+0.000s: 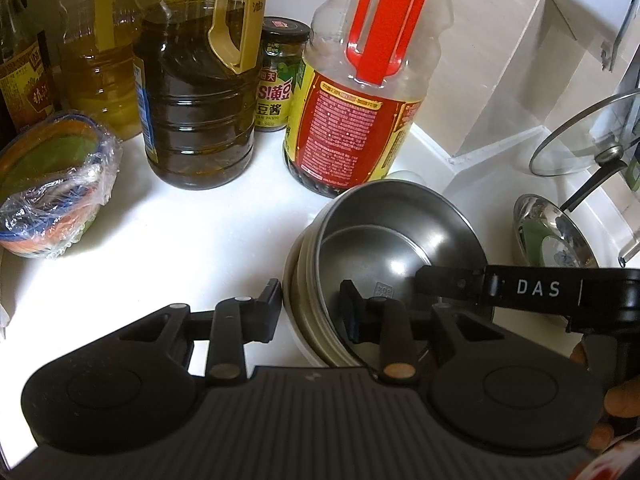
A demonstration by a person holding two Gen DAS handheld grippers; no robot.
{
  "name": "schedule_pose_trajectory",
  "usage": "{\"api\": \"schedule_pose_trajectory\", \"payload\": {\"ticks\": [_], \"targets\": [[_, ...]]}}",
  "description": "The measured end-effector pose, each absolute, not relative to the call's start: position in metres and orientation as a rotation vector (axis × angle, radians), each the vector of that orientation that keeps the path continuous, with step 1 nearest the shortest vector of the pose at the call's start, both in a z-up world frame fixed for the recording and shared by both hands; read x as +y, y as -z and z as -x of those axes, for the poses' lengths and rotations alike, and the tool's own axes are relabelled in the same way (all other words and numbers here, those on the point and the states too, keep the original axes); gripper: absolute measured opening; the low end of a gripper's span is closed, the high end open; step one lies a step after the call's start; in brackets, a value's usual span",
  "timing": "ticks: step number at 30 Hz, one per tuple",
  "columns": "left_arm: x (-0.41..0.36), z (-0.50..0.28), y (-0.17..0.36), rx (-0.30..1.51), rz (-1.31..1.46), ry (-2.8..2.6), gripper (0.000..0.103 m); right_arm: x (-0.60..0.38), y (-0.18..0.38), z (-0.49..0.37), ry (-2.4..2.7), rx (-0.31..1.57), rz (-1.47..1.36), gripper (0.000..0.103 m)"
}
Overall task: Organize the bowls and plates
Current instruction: 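Close the left gripper on the bowl stack rim while the right gripper closes on it, then lift the bowl stack with both grippers and carry it toward the steel pan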
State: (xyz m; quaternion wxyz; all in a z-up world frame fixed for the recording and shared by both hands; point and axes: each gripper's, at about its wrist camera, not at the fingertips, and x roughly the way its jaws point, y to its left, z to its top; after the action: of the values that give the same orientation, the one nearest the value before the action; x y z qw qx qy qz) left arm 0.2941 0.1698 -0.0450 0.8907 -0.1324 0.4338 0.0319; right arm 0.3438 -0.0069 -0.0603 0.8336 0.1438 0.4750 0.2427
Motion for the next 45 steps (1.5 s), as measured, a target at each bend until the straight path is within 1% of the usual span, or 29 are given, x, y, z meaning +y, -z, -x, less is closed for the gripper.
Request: {"api": "schedule_pose_trajectory", "payload": {"ticks": [12,32,45], "targets": [[0.153,-0.290,0.044,0.909,0.267,-0.023,0.028,-0.029,0.059,-0.333,-0.483,1.017,-0.328,0.029],[0.074,-0.306,0.042,0.919,0.191,0.173,0.028,-0.117,0.058,-0.300,-0.293,0.984,-0.424,0.029],[0.048,-0.310,0.042,0.920,0.149,0.213,0.028,-0.147,0.059,-0.287,-0.243,0.968,-0.435,0.029]]}}
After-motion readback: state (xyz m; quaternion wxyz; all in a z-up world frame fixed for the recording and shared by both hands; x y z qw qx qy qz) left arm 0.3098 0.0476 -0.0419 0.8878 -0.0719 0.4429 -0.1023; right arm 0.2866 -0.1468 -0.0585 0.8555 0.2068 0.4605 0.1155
